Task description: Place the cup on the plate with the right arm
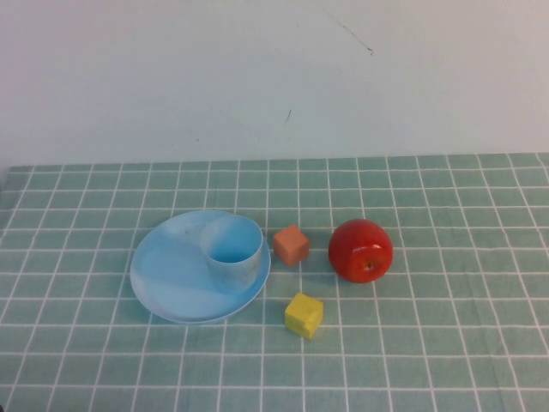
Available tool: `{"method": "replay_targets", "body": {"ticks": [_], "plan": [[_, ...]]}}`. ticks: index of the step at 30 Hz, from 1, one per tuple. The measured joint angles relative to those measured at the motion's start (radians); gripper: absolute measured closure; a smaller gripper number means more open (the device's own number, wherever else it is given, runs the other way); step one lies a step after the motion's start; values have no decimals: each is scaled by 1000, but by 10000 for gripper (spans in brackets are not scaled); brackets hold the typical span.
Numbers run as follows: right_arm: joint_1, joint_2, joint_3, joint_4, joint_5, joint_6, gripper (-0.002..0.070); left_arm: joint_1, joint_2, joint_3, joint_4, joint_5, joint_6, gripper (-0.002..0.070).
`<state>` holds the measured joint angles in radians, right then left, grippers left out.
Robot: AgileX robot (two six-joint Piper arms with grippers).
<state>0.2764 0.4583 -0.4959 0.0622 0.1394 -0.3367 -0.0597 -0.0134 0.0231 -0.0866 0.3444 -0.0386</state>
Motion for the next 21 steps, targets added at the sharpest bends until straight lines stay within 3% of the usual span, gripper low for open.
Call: {"method": "replay_targets", "body": {"ticks": [5, 10, 21], "plan": [[-188, -195, 291, -4, -257, -2, 678, 0, 0, 0, 0, 0, 0, 678], [-318, -371, 496, -4, -297, 15, 678, 0, 0, 0, 0, 0, 2, 678], [-397, -469, 524, 33, 207, 47, 678, 0, 0, 0, 0, 0, 2, 678]]}}
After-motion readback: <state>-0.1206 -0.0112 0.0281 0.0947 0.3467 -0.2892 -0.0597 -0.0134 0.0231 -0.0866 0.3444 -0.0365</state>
